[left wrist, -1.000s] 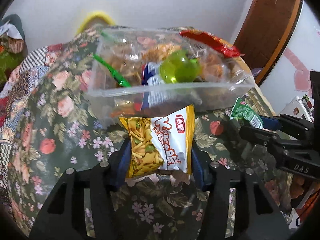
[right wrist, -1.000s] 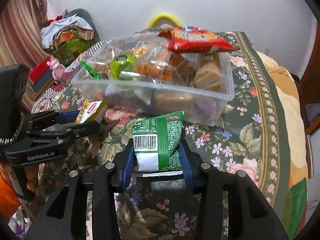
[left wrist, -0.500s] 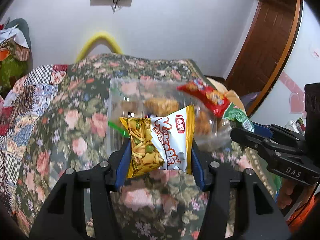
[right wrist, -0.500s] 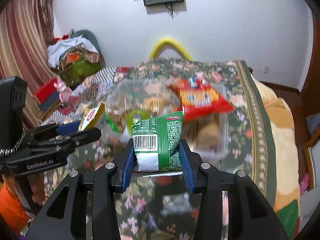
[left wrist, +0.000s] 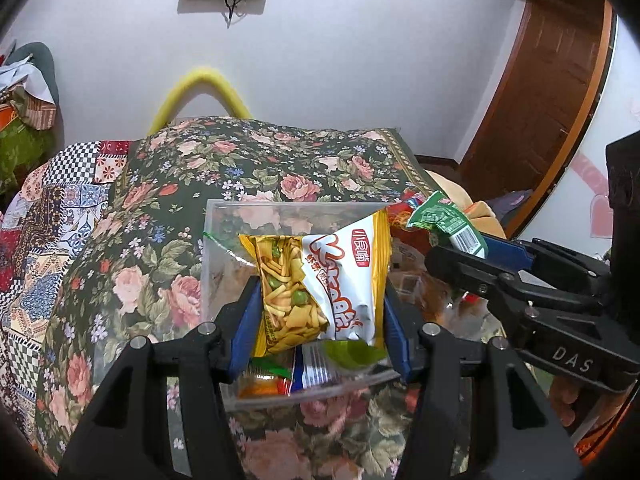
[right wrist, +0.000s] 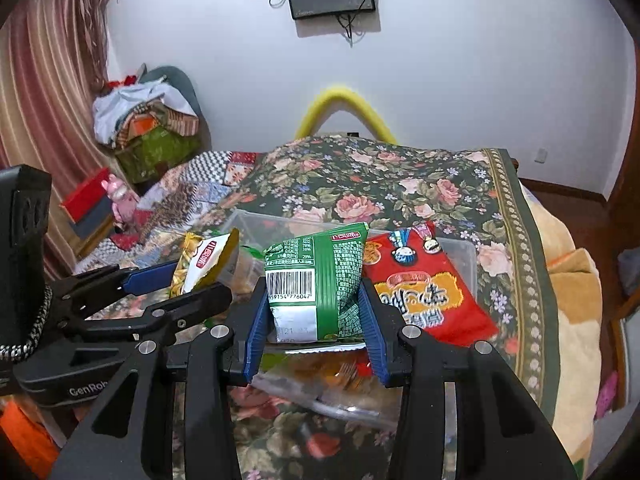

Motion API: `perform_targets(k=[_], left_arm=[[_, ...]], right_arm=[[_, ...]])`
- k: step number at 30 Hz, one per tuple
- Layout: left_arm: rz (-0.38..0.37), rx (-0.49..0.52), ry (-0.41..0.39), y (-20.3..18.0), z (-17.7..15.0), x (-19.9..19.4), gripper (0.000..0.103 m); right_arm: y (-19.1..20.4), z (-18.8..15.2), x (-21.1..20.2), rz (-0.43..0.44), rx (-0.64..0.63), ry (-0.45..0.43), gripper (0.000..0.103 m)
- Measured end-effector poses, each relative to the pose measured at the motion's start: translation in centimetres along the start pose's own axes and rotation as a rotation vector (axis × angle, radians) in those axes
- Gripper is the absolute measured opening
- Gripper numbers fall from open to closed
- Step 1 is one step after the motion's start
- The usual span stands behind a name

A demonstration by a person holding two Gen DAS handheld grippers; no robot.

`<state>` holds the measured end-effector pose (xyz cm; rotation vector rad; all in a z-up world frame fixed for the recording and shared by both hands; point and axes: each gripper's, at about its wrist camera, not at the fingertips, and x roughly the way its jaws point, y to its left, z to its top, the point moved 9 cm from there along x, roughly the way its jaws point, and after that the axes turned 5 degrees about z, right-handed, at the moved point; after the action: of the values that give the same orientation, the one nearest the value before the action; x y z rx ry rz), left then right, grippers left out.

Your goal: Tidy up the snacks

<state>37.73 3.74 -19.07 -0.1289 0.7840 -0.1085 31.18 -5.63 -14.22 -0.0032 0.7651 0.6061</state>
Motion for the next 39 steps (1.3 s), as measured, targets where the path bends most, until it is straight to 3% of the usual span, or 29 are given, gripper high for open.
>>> perform_targets(k=[8,13,17,23,33,39], left_arm=[[0.008,-0.029,0.021,0.5,0.0,1.5,0.059],[-0.002,-0.030,0.002,0.5,0.4,0.4,0.062],[0.000,-0.023,-0.032,0.3,0.8,-1.5,0.062],[0.026,0.018,-0.129,-0.4,1.2,-7.2,0.062],[0.017,0.033,-0.362,-2.6,1.6,-20.5,0.062],[0.025,0.067,-0.441,-4.2,0.1,-26.4,0.073]], right_arm=[[-1.1,0.2,1.2,-0.012,-0.008,0.020,0.041],[-1.2,0.3,0.6,-0.011,0.008,0.013,0.048],[-1.1,0.7,-0.6,-0.013,0.009,-0.010,0.049],[-0.1,1.3,-4.9,-0.021,0.000,-0.080,0.049],[3.4,2.5,-15.8,-0.049,-0.041,-0.255,0.049],[5.8,1.4,-20.3,-0.042,-0.044,-0.329,0.058]])
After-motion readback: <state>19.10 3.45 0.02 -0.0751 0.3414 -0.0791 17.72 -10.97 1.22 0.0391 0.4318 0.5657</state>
